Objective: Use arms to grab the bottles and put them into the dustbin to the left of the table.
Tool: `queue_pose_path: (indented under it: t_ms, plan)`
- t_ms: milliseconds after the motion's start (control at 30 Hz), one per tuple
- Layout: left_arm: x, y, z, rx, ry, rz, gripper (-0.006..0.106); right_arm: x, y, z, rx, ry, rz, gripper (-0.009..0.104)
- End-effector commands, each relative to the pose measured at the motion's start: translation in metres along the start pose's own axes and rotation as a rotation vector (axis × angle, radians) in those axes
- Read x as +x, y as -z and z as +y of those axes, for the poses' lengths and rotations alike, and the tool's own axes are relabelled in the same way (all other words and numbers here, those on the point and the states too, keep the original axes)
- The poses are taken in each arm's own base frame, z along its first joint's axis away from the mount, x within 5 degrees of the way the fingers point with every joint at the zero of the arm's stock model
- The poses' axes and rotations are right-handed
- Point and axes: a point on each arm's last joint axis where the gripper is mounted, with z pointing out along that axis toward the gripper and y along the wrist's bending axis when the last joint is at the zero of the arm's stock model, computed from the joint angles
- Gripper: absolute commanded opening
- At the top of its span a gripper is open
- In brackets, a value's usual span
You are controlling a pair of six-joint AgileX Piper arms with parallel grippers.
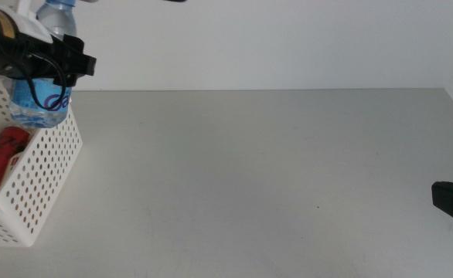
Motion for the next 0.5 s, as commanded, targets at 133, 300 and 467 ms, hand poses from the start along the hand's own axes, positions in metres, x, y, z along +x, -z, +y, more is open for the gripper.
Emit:
queue_pose_path:
  t_ms: [133, 300, 467]
  plan:
    - [-0.029, 0.024, 0.038, 0.011, 0.026, -0.089, -0.002, -0.012, 0.003, -0.004, 0.034, 0.015, -0.08, 0.067]
    - [-0.027, 0.018, 0.074, -0.027, 0.059, 0.062, -0.002, -0.012, 0.003, -0.004, 0.034, 0.015, -0.08, 0.067]
    - [-0.02, -0.007, 0.099, 0.019, 0.122, 0.236, -0.002, -0.012, 0.003, -0.004, 0.034, 0.015, -0.08, 0.067]
